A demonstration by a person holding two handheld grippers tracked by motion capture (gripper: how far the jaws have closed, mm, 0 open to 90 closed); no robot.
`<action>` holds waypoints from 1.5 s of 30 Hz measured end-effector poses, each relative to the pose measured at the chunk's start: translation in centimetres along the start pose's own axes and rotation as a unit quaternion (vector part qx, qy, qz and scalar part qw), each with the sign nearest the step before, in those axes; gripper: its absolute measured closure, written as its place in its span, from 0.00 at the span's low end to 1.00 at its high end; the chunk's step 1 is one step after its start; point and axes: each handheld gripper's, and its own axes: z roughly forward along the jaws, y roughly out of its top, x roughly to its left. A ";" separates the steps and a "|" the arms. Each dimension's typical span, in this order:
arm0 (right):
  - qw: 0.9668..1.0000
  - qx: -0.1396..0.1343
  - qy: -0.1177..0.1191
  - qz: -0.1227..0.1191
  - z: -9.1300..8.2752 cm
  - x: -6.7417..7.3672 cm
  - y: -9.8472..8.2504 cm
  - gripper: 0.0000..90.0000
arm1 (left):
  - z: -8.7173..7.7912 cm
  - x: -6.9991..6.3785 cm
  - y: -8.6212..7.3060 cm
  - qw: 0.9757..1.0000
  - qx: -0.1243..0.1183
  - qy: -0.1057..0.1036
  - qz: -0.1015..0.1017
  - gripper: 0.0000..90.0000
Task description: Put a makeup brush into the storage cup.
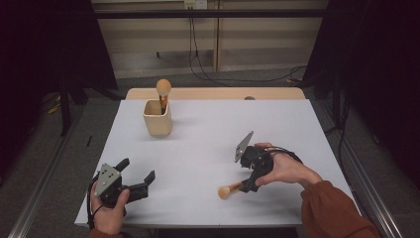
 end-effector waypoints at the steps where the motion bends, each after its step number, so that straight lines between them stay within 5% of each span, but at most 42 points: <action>1: 1.000 0.010 0.002 -0.004 0.2 0.1 0.0 0.09 | 0.0 0.0 0.0 1.000 0.000 0.000 0.001 0.03; 4: 0.999 0.043 -0.003 -0.012 0.9 0.2 0.0 0.16 | 0.0 0.0 0.0 1.000 0.001 0.000 0.000 0.03; 11: 0.997 0.061 0.004 -0.050 1.6 0.4 0.2 0.30 | 0.1 0.0 0.0 1.000 0.004 0.000 0.000 0.03; 18: 0.993 0.090 -0.017 -0.069 2.5 0.9 0.2 0.43 | 0.0 0.1 0.0 1.000 0.003 0.000 0.000 0.03; 27: 0.993 0.093 -0.012 -0.075 2.5 0.8 0.4 0.54 | 0.2 0.0 0.0 1.000 0.007 -0.003 0.002 0.03; 34: 0.989 0.110 -0.005 -0.097 2.5 0.7 1.0 0.64 | 0.2 0.0 -0.1 1.000 0.009 -0.003 0.005 0.03; 45: 0.989 0.113 -0.005 -0.095 2.5 0.6 1.1 0.75 | 0.1 0.0 -0.1 1.000 0.008 -0.003 0.006 0.03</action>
